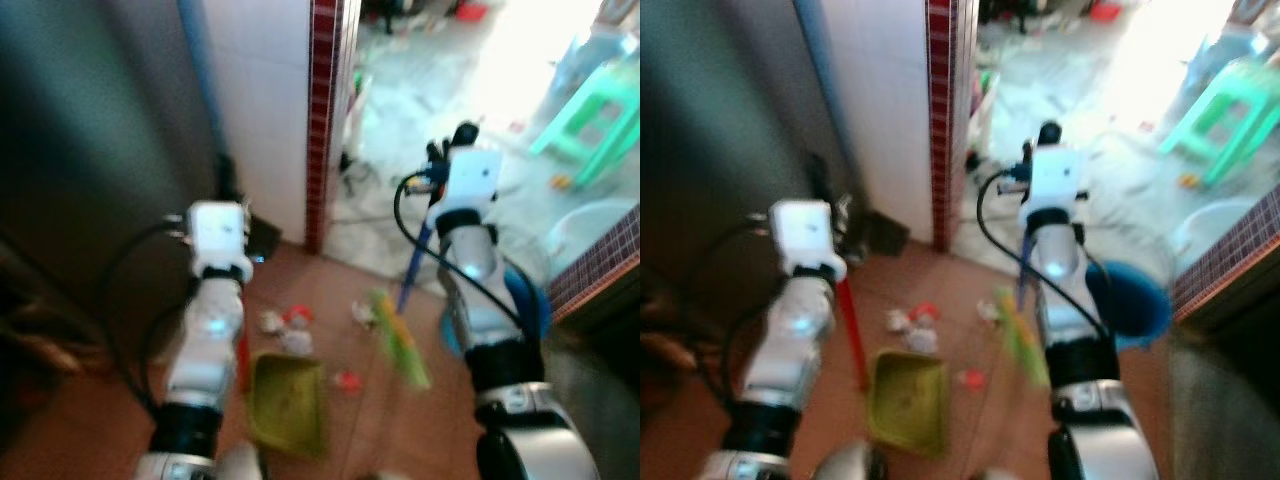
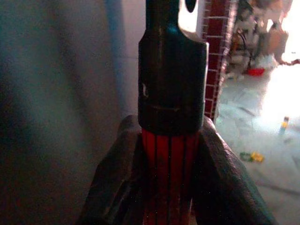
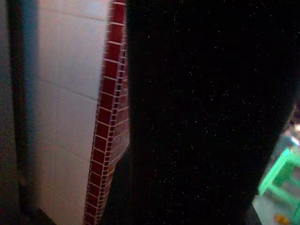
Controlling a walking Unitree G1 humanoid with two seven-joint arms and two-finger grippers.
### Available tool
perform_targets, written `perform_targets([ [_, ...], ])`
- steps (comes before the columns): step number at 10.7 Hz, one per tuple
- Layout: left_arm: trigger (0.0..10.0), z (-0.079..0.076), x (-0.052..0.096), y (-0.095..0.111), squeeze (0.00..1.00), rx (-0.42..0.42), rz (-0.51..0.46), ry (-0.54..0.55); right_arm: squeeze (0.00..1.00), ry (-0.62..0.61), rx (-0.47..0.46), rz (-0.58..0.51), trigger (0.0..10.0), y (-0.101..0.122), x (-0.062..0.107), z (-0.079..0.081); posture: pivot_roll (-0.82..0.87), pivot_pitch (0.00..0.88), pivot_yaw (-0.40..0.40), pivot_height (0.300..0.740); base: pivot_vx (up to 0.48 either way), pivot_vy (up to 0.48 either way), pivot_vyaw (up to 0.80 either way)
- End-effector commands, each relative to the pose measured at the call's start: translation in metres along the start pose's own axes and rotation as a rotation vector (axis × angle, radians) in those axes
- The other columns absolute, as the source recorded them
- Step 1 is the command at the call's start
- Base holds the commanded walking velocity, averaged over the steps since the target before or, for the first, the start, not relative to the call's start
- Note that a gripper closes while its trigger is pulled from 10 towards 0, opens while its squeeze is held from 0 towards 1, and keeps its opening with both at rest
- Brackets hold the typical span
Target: Sweep floor
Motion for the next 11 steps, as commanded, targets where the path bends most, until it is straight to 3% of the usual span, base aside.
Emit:
perform_targets([
  [1, 10.0, 0.007, -0.001, 0.009, 0.0, -0.027, -0.038, 0.013, 0.0, 0.034, -0.007, -0.085, 10.0, 0.025, -0.007, 0.012, 0.01, 0.053, -0.05, 0.74, 0.334, 0.0, 0.0],
  [5, 10.0, 0.011, 0.002, 0.01, 0.0, -0.044, -0.035, 0.023, 0.0, 0.031, 0.011, -0.046, 10.0, 0.013, -0.003, 0.006, 0.02, 0.053, -0.052, 0.74, 0.0, 0.0, 0.0],
  [8, 10.0, 0.018, 0.005, 0.0, 0.0, -0.1, -0.016, 0.023, 0.0, 0.035, -0.005, -0.005, 10.0, 0.002, 0.004, 0.009, 0.01, 0.074, -0.046, 0.74, 0.0, 0.0, 0.0],
  [11, 10.0, 0.023, 0.0, -0.008, 0.0, -0.19, -0.023, 0.062, 0.0, -0.014, -0.069, 0.112, 10.0, -0.021, 0.015, 0.002, 0.0, 0.102, -0.061, 0.74, 0.0, 0.0, 0.0],
])
Point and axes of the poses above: a point about 5 cm out from each wrist's last joint towards the gripper, its own x axis pointing back from the gripper into the wrist, its own y axis along the axis of the wrist's last joint, z = x × y, the point moved 5 cm from there along -x, pointing out of the wrist towards the gripper, and after that the axes turned 8 degrees about -x, right-handed, at the moved point
